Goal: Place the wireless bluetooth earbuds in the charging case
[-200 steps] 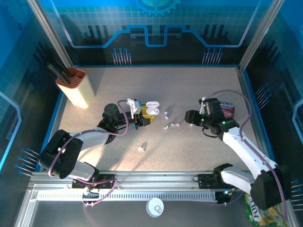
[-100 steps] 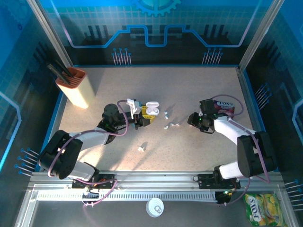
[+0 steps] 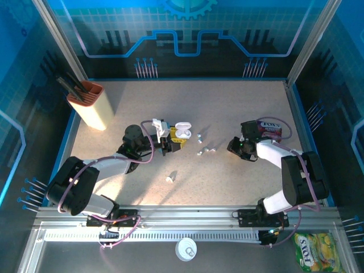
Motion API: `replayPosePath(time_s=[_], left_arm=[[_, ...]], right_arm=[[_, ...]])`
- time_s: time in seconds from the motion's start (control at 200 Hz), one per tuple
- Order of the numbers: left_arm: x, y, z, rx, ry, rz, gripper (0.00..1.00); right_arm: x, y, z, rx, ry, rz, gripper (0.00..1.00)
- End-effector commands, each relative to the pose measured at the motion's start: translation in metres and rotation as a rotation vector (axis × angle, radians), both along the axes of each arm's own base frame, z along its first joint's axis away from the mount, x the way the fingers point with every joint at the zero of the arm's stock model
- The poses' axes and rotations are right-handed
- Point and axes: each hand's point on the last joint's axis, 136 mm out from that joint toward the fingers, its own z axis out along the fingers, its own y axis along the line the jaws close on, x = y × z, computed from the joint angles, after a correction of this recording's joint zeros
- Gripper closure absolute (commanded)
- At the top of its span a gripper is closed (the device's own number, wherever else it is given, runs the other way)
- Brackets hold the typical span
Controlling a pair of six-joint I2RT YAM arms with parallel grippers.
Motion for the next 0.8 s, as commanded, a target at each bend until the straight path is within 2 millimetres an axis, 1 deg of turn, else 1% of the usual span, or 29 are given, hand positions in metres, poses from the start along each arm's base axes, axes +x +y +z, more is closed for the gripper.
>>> replayPosePath(time_s=[0.0,0.205,0.315,0.37,0.44,0.635,0.795], left_arm=[[-0.005,0.004,0.007,-0.016,-0.021,-0.005,0.62],[-0.007,0.005,0.008,-0.017,-0.027,-0.004,0.62],[-0.007,0.005,0.006,-0.016,-0.026,-0.005,0.62],[-0.008,0.005,0.006,-0.015,-0.026,-0.006,0.62],[-0.007,0.005,0.005,-0.015,-0.023,-0.005,0.62],[-0.007,0.004,0.006,-0.016,-0.027,-0.009,0.62],[-0.008,0.005,0.005,-0.015,-0.026,-0.007,0.62]], right_arm=[[-0.005,-0.008,-0.001,-0.006,0.014,-0.023,0.69],[-0.011,-0.010,0.000,-0.013,0.022,-0.027,0.70],[-0.014,-0.015,0.002,-0.036,0.018,-0.037,0.70],[-0.015,-0.018,0.004,-0.047,0.013,-0.043,0.67],[-0.014,-0.020,0.009,-0.052,-0.003,-0.047,0.63],[-0.010,-0.028,0.013,-0.072,-0.003,-0.045,0.64],[-0.006,-0.022,0.012,-0.066,0.010,0.005,0.65]])
